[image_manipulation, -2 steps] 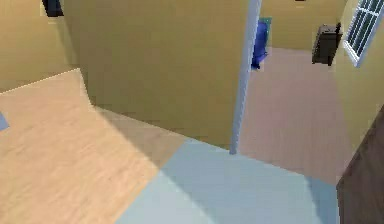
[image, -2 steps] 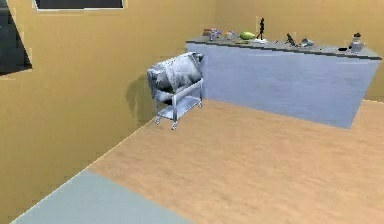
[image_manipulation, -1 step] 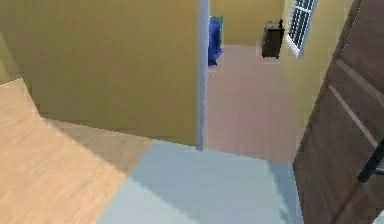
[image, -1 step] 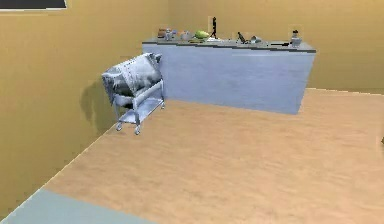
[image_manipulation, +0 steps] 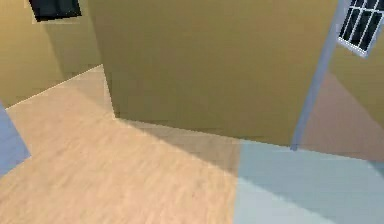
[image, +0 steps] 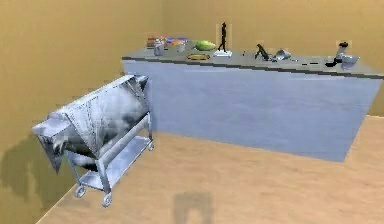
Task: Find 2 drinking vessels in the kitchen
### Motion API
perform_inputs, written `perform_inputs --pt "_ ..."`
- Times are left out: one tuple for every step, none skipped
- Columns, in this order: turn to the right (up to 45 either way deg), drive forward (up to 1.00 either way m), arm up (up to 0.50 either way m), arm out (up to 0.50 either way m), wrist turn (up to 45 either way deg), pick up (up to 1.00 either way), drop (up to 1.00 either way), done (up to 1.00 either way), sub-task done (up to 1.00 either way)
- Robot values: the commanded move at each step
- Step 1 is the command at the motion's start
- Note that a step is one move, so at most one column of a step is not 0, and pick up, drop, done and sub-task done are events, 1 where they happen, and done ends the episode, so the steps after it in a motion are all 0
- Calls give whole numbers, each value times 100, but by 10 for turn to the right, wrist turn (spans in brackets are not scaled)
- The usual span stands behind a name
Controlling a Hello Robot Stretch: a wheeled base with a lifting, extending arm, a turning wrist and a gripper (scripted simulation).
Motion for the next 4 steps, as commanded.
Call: perform_inputs --pt "0 100 0 0 0 0 0 0 0" --pt "30 0 0 0 0 0 0 0 0" --pt "0 50 0 0 0 0 0 0 0" --pt "-270 0 0 0 0 0 0 0 0"
